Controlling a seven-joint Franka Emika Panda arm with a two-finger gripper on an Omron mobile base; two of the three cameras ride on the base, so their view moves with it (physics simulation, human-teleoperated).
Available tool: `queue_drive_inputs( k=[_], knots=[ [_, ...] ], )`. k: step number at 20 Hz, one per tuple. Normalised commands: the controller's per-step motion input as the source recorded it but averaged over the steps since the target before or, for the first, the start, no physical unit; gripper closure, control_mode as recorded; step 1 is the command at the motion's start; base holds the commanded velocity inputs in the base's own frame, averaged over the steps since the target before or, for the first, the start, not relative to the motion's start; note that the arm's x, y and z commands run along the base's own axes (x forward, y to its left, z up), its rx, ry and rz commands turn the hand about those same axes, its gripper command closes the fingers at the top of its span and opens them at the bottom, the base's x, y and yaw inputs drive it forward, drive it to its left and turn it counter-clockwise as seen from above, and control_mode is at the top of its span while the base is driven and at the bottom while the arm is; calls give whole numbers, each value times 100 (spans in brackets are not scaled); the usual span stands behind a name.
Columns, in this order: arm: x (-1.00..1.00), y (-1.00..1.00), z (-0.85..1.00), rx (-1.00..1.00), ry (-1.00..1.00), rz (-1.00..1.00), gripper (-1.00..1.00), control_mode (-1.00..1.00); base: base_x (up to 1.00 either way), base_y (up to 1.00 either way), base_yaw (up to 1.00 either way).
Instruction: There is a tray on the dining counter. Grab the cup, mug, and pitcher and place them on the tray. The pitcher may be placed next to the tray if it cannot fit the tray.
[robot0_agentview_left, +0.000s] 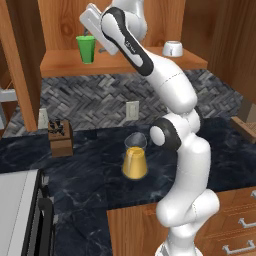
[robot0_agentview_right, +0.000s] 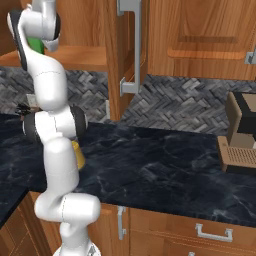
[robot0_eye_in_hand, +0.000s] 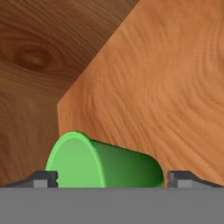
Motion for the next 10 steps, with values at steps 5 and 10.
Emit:
queue_drive_inputs(
  k=[5,10],
  knots=[
    [-9,0,-3,0,0,0,-100,-100,0,0,0],
    [-1,0,-20,0,3,0,-100,-100,0,0,0]
  ],
)
